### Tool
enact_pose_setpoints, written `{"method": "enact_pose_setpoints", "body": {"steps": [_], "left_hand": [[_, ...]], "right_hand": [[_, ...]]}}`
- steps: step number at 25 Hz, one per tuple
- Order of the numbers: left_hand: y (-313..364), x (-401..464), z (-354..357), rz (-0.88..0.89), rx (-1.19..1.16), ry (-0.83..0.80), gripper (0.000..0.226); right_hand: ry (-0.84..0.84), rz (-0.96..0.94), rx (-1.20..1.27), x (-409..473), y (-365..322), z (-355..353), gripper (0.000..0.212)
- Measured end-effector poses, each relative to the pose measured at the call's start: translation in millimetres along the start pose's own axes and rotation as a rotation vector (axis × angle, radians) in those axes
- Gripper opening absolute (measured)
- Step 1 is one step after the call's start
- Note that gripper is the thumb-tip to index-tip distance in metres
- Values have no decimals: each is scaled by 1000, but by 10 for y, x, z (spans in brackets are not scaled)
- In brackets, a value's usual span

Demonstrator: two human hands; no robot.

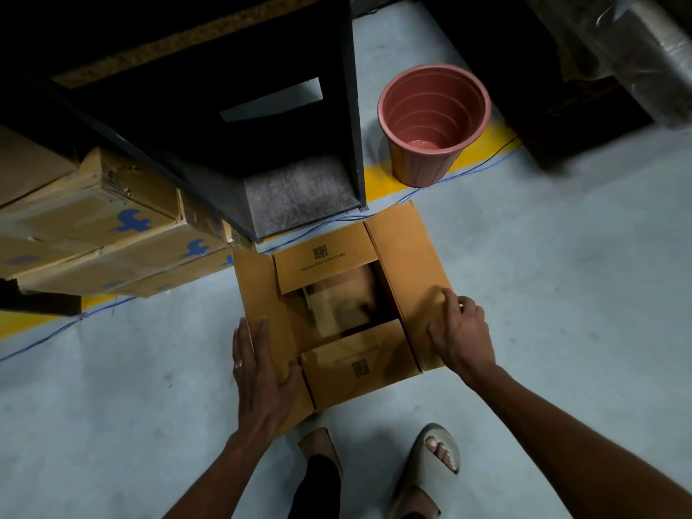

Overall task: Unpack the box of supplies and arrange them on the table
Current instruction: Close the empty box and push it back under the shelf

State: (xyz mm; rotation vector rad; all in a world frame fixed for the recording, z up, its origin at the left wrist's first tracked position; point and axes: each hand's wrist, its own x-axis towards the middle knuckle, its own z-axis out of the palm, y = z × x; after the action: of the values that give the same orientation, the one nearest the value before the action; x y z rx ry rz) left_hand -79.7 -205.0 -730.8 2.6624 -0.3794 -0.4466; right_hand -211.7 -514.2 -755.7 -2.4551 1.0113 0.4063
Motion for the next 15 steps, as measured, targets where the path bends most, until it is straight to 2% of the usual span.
{"method": "enact_pose_setpoints", "body": {"steps": [3, 5, 8, 11, 15], "left_hand": [[-19, -127, 54, -47, -192, 1, 86], [44, -176, 65, -56, -248, 14, 81], [194, -173, 59, -59, -323, 27, 78], [308, -154, 110, 36, -345, 23, 70], [331, -87, 204, -31, -401, 33, 69]], "right_hand": [[87, -85, 163, -135, -126, -47, 68], [8, -218, 257, -288, -246, -55, 83], [-146, -370, 247, -499, -442, 41, 111], [-72, -389, 267, -600, -526, 181, 108], [-30, -359, 233, -571, -493, 313, 104]]}}
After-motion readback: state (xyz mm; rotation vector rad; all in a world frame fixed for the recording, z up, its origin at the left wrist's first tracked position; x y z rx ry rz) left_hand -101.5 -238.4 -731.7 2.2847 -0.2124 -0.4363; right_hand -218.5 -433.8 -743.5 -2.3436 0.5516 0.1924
